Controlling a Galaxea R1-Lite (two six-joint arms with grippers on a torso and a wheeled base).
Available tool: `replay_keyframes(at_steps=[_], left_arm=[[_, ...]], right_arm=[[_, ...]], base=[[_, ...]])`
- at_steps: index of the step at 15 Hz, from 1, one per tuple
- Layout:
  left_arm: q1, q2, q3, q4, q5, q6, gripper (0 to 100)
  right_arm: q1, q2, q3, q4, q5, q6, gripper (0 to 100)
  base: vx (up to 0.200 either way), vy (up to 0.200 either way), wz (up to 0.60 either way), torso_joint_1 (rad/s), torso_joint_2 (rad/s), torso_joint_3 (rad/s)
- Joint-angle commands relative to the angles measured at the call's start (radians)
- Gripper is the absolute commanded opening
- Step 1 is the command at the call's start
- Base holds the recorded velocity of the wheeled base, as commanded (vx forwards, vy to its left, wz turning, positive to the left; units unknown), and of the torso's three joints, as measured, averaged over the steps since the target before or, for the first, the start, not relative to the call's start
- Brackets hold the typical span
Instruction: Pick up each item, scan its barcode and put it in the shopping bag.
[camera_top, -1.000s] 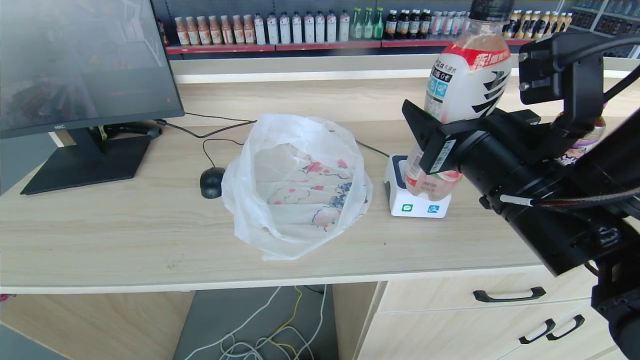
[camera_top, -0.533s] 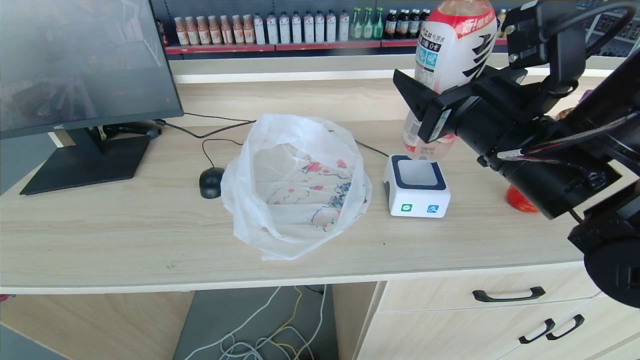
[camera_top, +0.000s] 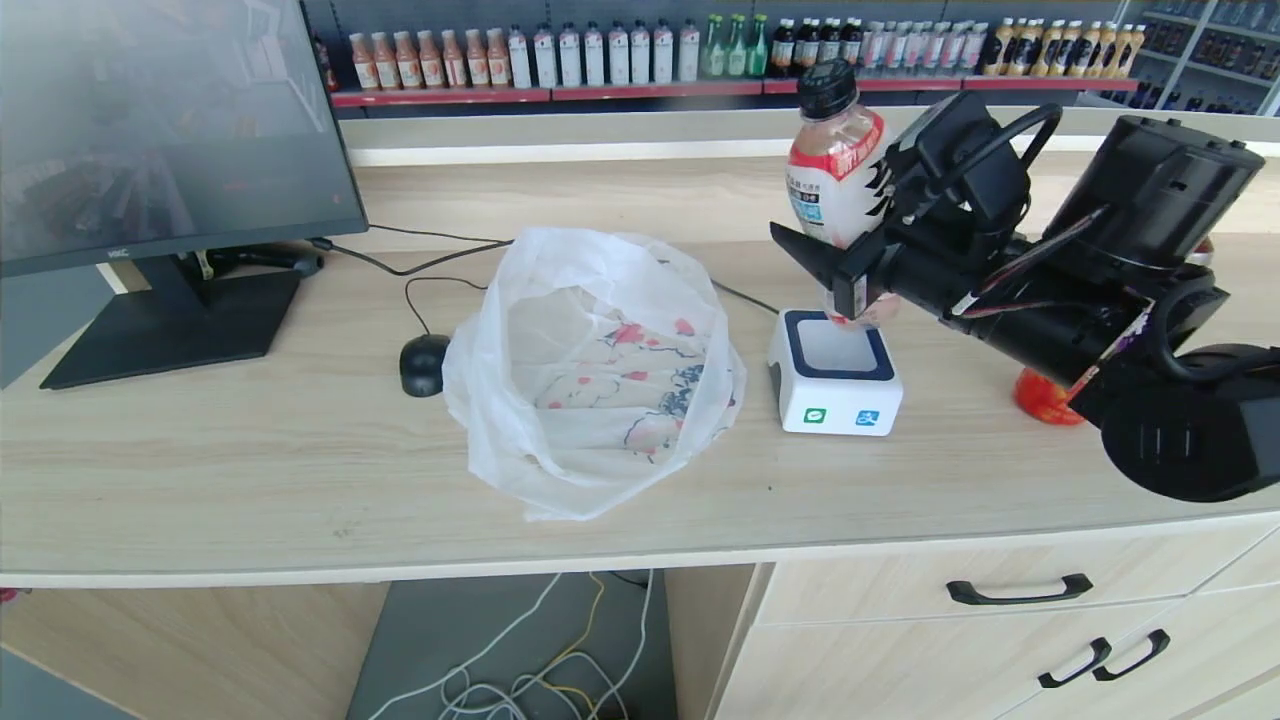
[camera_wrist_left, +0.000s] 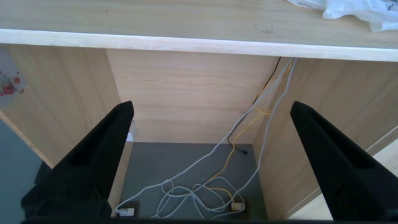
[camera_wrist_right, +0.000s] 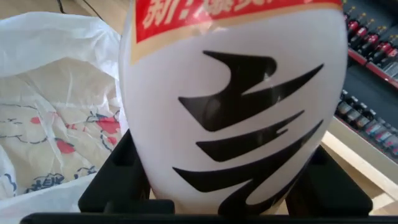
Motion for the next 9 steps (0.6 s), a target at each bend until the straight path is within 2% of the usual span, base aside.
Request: replay_keyframes(at_steps=[1, 6, 9], left_arm=[[0.0, 0.0, 0.0, 0.0, 0.0, 0.0, 100], [0.0, 0.0, 0.0, 0.0, 0.0, 0.0, 100], [0.0, 0.0, 0.0, 0.0, 0.0, 0.0, 100]], right_arm=[[-0.01, 0.032, 0.019, 0.005, -0.001, -0.016, 0], [-0.043, 0.049, -0.009, -0.017, -0.002, -0.114, 0], [-0.048, 0.047, -0.013, -0.05, -0.009, -0.114, 0]], base=[[0.0, 0.0, 0.0, 0.0, 0.0, 0.0], [0.0, 0.0, 0.0, 0.0, 0.0, 0.0], [0.0, 0.0, 0.0, 0.0, 0.0, 0.0]])
